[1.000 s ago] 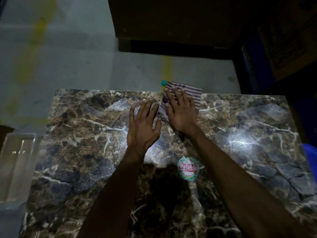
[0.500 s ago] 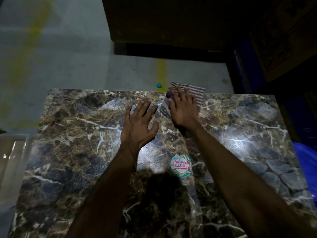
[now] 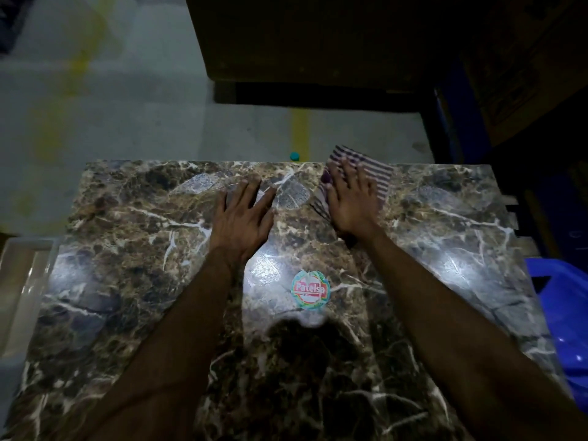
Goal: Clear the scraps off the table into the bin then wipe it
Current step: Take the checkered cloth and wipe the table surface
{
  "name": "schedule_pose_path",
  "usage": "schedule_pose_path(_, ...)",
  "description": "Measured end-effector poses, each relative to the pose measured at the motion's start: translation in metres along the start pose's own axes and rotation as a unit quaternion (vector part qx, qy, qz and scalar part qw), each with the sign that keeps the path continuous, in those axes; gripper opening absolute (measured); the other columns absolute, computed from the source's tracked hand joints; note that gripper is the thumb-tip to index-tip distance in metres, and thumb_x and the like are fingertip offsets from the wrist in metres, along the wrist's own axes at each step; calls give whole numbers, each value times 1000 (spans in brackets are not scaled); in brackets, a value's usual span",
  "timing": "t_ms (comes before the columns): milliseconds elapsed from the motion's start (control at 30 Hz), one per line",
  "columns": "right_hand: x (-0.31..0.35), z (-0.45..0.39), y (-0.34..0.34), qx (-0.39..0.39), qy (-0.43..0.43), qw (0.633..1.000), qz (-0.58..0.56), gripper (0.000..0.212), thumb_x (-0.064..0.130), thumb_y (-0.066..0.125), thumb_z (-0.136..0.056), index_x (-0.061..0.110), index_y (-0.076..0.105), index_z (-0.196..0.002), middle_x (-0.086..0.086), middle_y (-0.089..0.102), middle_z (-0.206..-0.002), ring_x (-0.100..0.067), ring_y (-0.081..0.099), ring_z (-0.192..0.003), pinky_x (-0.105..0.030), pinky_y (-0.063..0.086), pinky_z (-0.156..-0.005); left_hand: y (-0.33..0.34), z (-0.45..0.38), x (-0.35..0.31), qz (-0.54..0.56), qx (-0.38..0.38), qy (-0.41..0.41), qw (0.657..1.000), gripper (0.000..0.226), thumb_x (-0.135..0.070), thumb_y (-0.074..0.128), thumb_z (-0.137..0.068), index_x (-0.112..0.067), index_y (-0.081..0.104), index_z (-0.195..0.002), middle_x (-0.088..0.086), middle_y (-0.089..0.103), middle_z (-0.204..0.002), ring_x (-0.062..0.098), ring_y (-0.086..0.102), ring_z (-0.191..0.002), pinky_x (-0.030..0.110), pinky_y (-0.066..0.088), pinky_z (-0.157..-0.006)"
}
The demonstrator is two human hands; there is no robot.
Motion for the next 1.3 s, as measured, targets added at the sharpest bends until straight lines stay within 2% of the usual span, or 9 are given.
schedule_pose_path(133, 41, 45, 16, 14, -93, 996, -6, 60, 48, 16, -108, 31, 22, -165, -1, 18, -173, -29, 11, -160, -47, 6, -126, 0, 11, -14, 58, -12, -67, 996, 50, -42, 29, -110, -36, 35, -159, -2, 25, -170, 25, 20, -158, 59, 10, -126)
schedule_pose_path(233, 30, 110, 25, 30, -167, 985, 12, 56, 48, 21, -110, 40, 15, -165, 7, 15, -174, -25, 9, -161, -47, 9, -126, 6, 34, -30, 82, -13, -119, 989, 50, -39, 31, -110, -33, 34, -160, 0, 22, -171, 28, 18, -158, 58, 15, -125)
schedule_pose_path(400, -55, 112, 5, 19, -86, 996, 20, 56, 50, 21, -109, 39, 21, -164, 5, 18, -173, -26, 16, -159, -53, 23, -124, 11, 85, -55, 105, -10, -108, 989, 51, -40, 29, -111, -32, 30, -162, -1, 16, -173, 24, 4, -161, 54, 11, -128)
schedule_pose_path(533, -43, 61, -7, -10, -34, 999, -9, 59, 51, 19, -108, 38, 20, -165, 2, 16, -174, -29, 10, -161, -54, 12, -127, 8, 100, -63, 112, -12, -110, 988, 51, -36, 36, -111, -33, 30, -162, -3, 16, -173, 21, 2, -161, 51, 9, -128)
schedule_pose_path(700, 25, 99, 16, 6, -140, 990, -2, 57, 47, 21, -110, 35, 18, -166, 2, 12, -174, -28, 5, -161, -50, 7, -127, 3, 98, -63, 116, -22, -114, 986, 50, -37, 38, -110, -34, 35, -160, -2, 22, -171, 22, 8, -160, 51, 12, -128)
schedule_pose_path(800, 17, 154, 24, 35, -195, 980, 4, 57, 47, 22, -112, 38, 9, -166, 7, 4, -175, -23, -3, -162, -47, 4, -129, 4, 98, -62, 117, -18, -114, 986, 50, -42, 33, -110, -35, 35, -160, -3, 22, -171, 21, 7, -160, 47, 7, -129)
schedule_pose_path(933, -42, 158, 10, 27, -131, 991, 7, 64, 47, 29, -109, 28, 10, -167, 3, 10, -175, -21, 7, -161, -48, 14, -127, 3, 96, -62, 113, -30, -118, 986, 50, -38, 39, -109, -33, 38, -158, -1, 25, -170, 23, 11, -160, 47, 8, -129)
schedule_pose_path(1100, -26, 88, 2, 3, -75, 997, -24, 67, 51, 18, -109, 20, 10, -167, -1, 8, -175, -23, 5, -161, -49, 5, -128, 4, 96, -60, 124, -39, -122, 984, 51, -39, 38, -108, -35, 39, -158, -3, 25, -170, 22, 11, -160, 49, 9, -129)
schedule_pose_path(1300, 30, 149, 27, 15, -159, 987, -4, 63, 49, 20, -111, 24, 7, -168, 2, 6, -175, -21, 0, -162, -47, 4, -129, 3, 98, -61, 135, -43, -115, 983, 49, -41, 39, -109, -35, 39, -158, -4, 25, -170, 21, 10, -160, 50, 9, -129)
Point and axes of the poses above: each hand's wrist, its own z-axis away from the middle knuckle, its own y-axis out of the palm, x = y × z, the point moved 10 cm from there along -z, towards the middle knuckle
